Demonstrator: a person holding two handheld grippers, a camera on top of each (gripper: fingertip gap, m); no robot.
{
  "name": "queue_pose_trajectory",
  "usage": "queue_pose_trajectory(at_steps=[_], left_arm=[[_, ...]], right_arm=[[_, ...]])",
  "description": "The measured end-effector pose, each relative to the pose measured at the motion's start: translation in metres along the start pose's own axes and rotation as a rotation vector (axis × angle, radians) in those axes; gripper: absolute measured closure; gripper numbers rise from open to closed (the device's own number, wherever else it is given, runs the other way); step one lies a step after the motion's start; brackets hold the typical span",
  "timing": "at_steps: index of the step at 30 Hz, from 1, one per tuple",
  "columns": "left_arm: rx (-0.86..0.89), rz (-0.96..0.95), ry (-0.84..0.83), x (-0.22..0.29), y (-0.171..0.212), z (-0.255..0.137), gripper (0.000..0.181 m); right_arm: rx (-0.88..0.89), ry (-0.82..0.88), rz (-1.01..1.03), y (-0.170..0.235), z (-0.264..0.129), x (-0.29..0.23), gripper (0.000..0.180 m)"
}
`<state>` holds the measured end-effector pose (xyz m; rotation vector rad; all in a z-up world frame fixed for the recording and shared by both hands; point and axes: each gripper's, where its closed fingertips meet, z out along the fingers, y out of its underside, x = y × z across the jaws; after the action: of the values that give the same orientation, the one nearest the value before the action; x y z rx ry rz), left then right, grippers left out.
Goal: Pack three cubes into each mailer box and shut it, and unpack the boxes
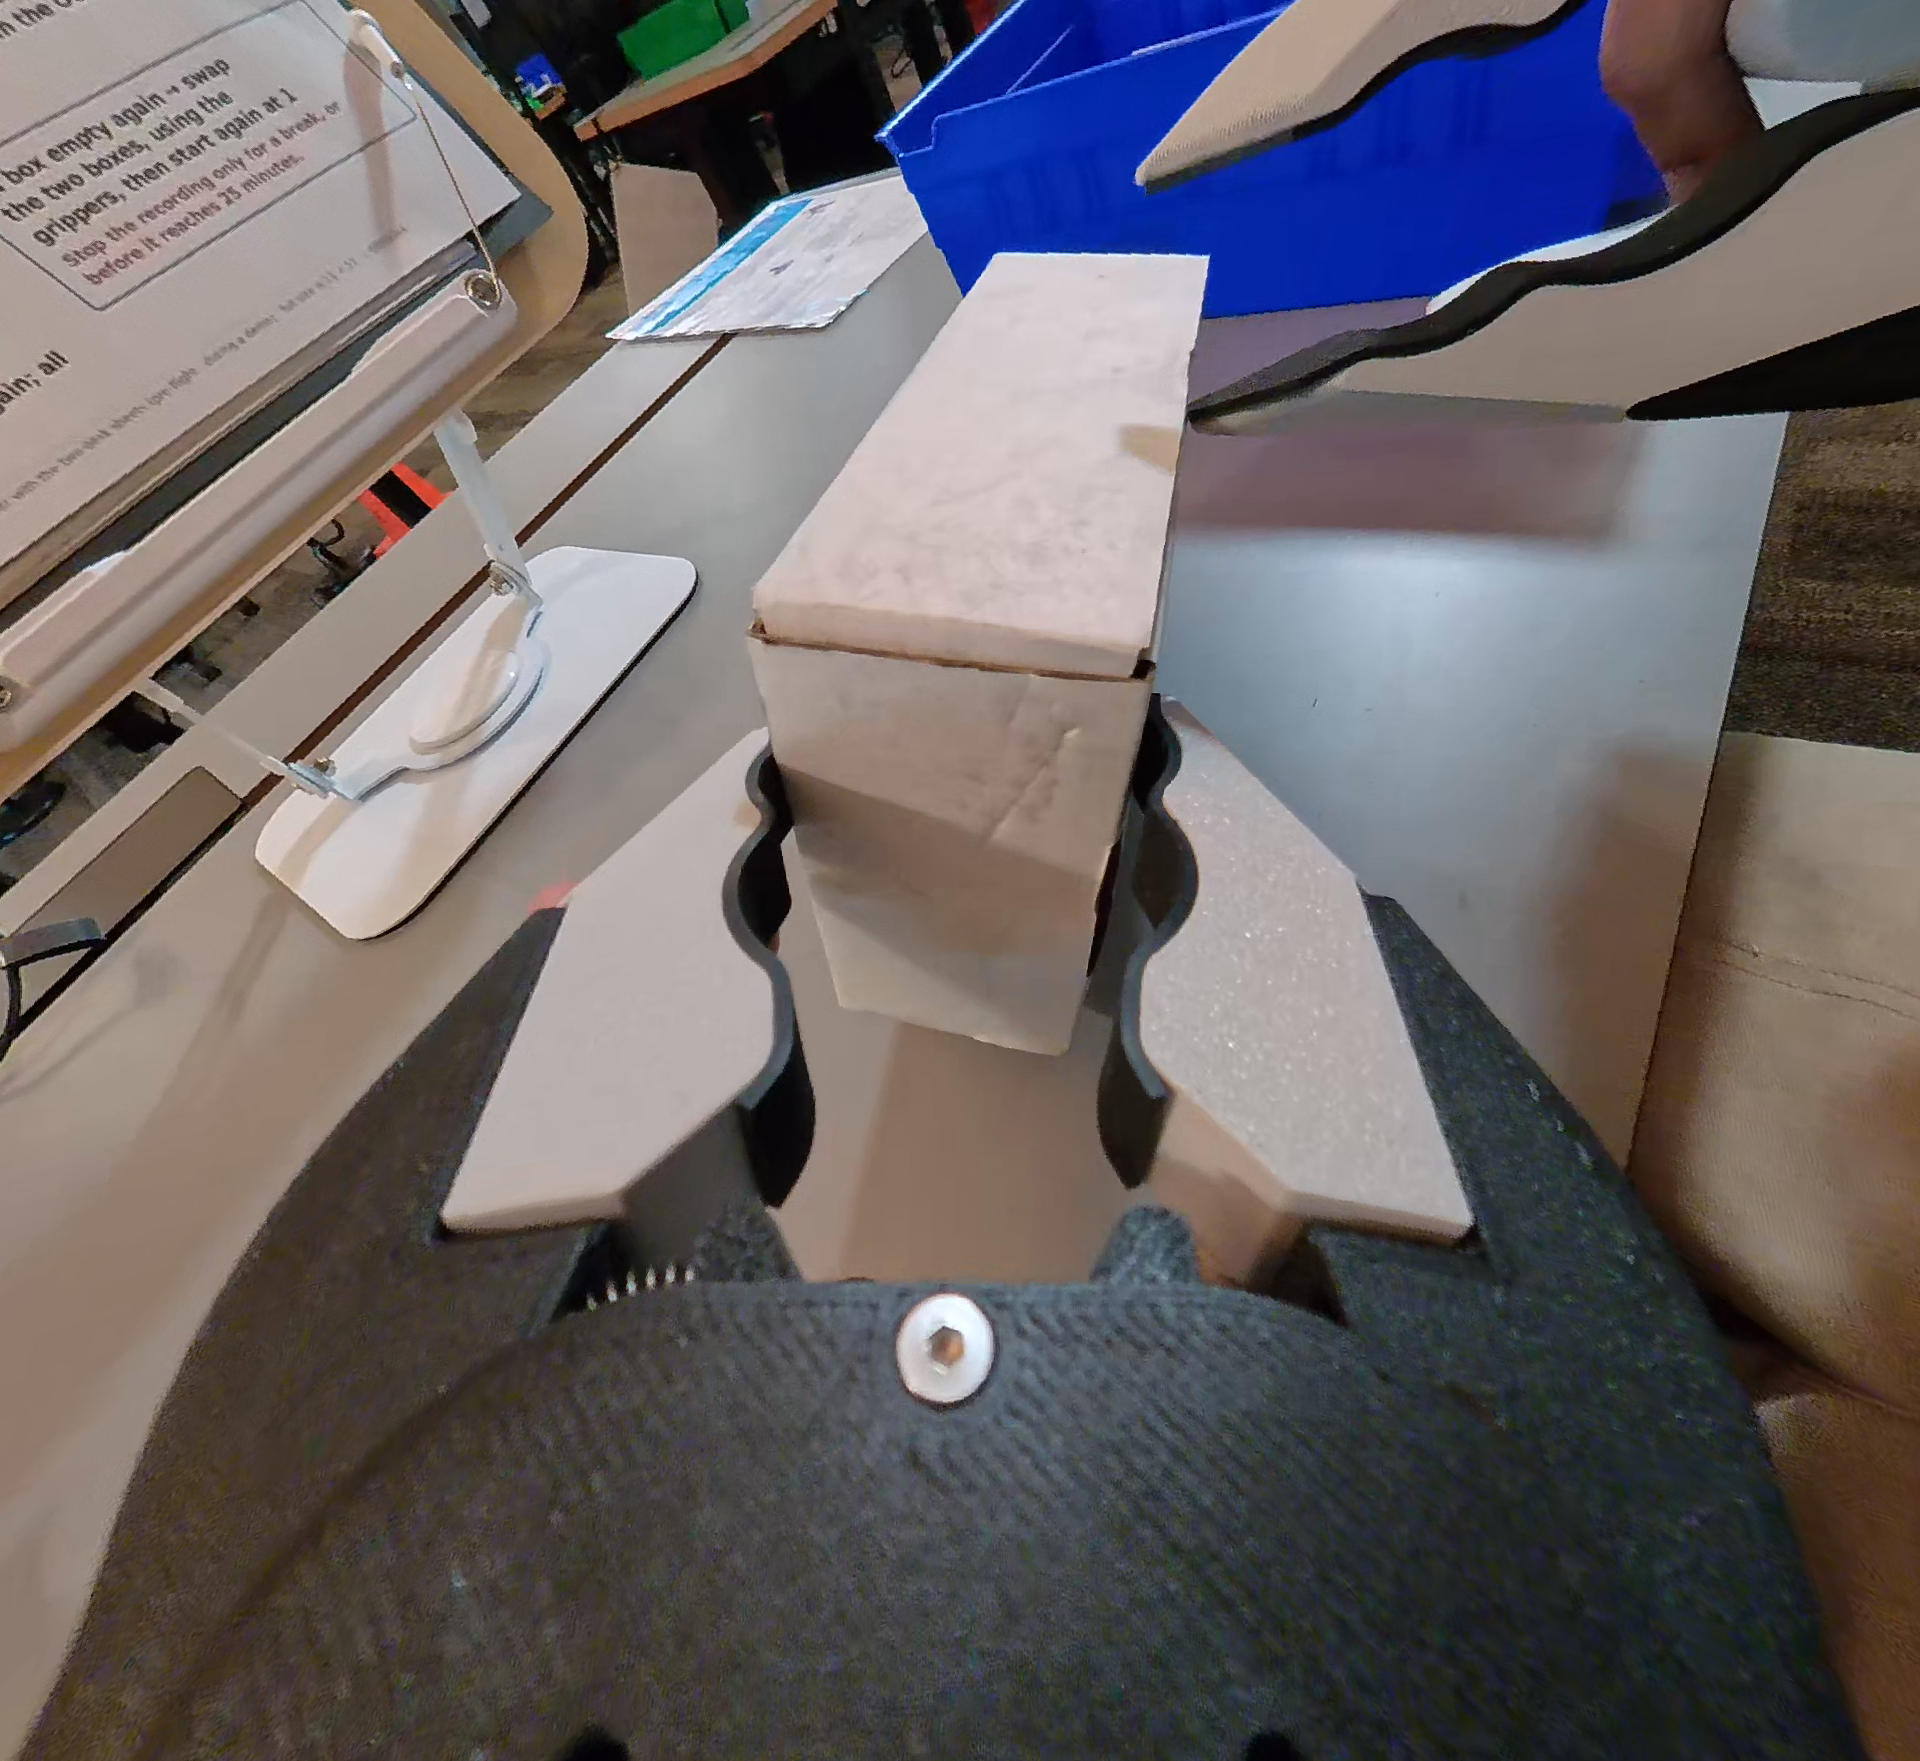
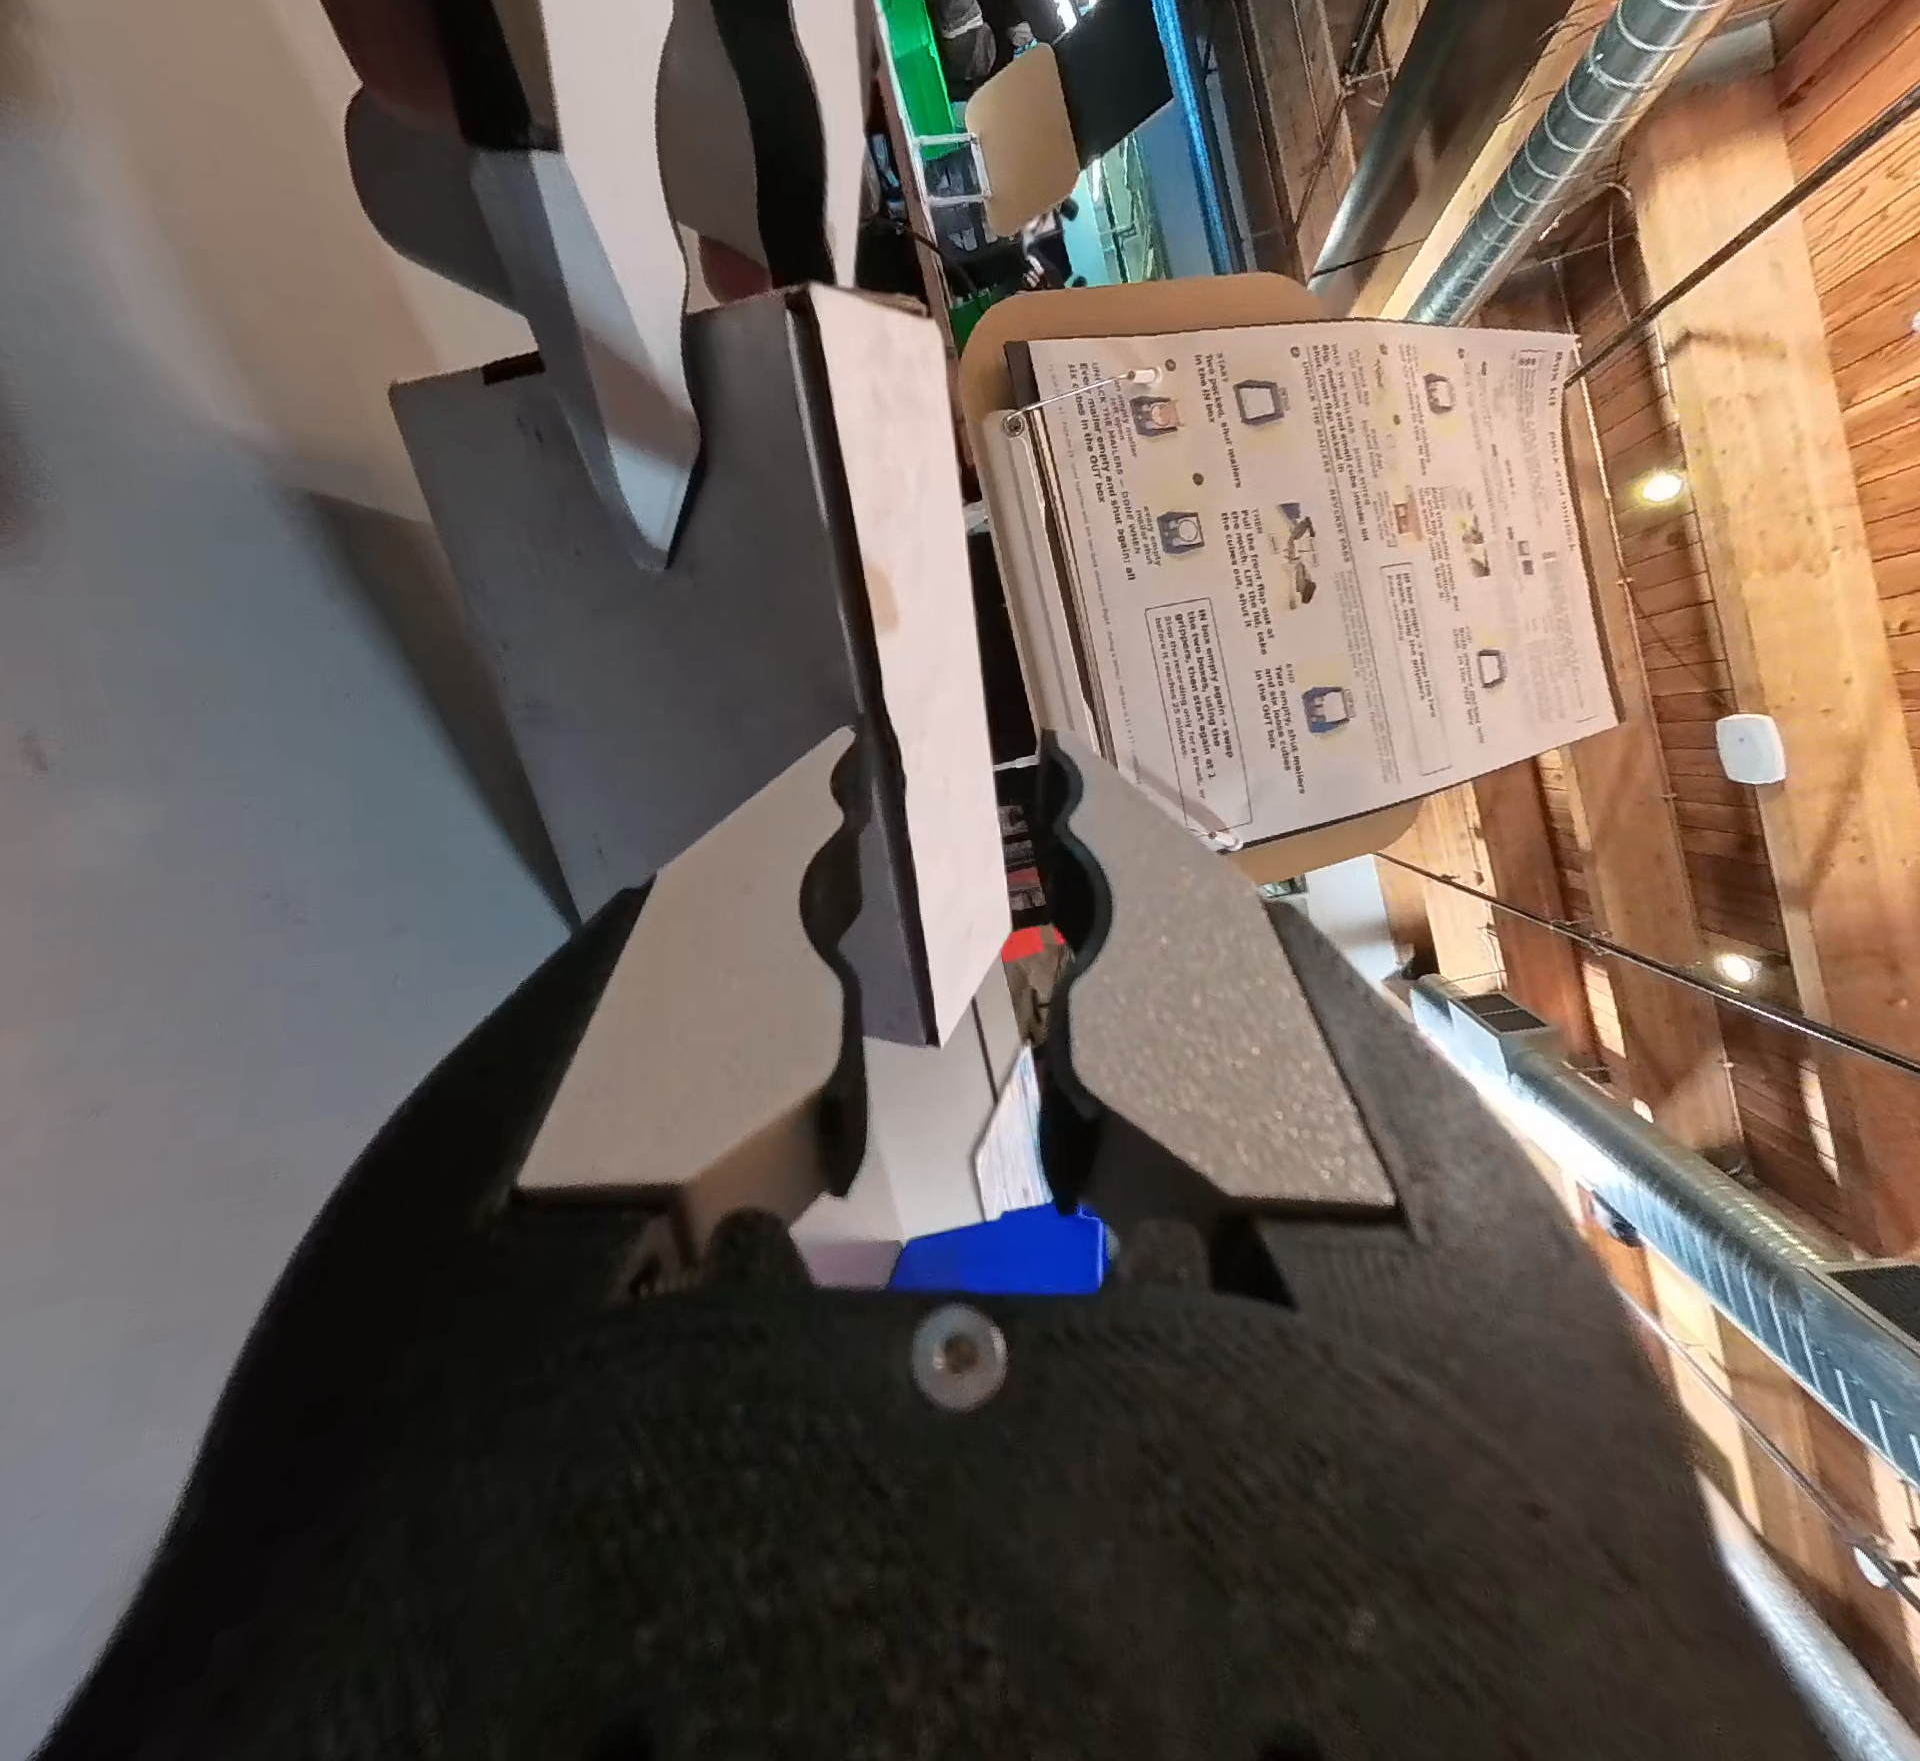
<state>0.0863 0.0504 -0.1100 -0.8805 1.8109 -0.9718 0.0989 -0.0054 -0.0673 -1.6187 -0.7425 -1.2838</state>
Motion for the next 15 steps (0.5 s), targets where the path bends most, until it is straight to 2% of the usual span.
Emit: queue_pose_trajectory(at_steps=[4,12,15], left_arm=[[0.009,0.016,-0.001,-0.0001,-0.0005,-0.0008,0.116],[-0.001,0.040,-0.011,0.0014,-0.0045,-0.0013,0.116],[-0.002,0.048,-0.008,0.0014,-0.0043,-0.0013,0.116]], right_arm=[[0.006,-0.002,0.030,0.0010,-0.0003,0.0021,0.146],[0.010,0.027,-0.013,0.0015,-0.0003,0.0036,0.153],[0.017,0.037,0.013,0.0015,0.0000,0.0057,0.149]])
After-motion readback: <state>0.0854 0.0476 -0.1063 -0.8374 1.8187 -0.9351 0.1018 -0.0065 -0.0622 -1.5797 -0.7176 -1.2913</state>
